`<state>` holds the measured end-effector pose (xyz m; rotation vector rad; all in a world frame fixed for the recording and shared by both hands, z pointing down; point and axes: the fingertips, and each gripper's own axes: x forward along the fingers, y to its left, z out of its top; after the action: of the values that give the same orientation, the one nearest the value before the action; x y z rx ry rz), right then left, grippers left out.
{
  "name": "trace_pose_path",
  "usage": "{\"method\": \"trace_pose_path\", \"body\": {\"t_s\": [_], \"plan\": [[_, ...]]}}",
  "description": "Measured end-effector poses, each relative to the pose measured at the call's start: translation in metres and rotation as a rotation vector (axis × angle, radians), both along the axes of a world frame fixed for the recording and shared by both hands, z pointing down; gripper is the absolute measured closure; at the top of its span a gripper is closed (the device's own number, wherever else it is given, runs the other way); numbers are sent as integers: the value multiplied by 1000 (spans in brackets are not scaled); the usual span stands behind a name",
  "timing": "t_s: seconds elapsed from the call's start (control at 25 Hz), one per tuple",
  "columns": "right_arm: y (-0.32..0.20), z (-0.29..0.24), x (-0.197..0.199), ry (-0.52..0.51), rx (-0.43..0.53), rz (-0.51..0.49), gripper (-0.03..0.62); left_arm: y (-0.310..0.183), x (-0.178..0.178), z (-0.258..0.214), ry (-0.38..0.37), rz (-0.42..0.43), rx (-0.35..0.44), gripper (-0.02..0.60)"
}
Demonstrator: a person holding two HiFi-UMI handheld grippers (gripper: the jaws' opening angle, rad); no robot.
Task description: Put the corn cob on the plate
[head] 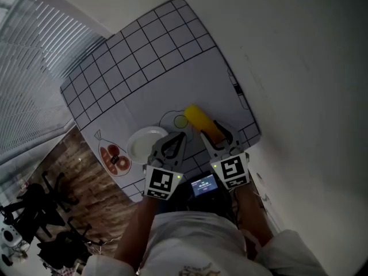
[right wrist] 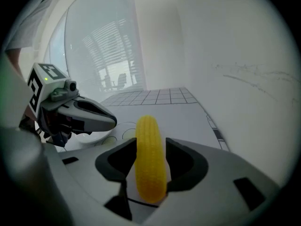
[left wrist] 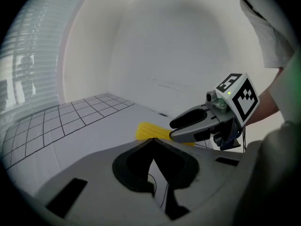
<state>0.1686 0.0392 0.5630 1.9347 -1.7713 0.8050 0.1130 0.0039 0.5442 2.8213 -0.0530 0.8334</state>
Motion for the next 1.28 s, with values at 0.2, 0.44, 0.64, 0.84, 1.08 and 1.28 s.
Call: {"method": "trace_pose_path", "body": {"t_s": [0.2, 0.44, 0.64, 0.84, 1.08, 1.28], "plan": [[-5, 9, -5, -27, -29, -33, 353, 0, 1, 2, -1, -1, -5, 574], [-13, 17, -14, -41, -67, -104, 291, -8, 0, 7, -5, -33, -9, 574], [-16, 24, -16, -28, -115, -139, 281, -9, 5, 0, 46, -26, -44, 574], [-24, 30, -17, -42, -141, -176, 273, -12, 13, 6, 26, -32, -39, 574], [-26, 37, -15, -36, -184, -183, 266, -16, 15, 5, 34, -46, -43, 574], [-28, 41, -14, 52, -221, -191, 264, -22, 14, 3, 59, -80, -61, 574]]}}
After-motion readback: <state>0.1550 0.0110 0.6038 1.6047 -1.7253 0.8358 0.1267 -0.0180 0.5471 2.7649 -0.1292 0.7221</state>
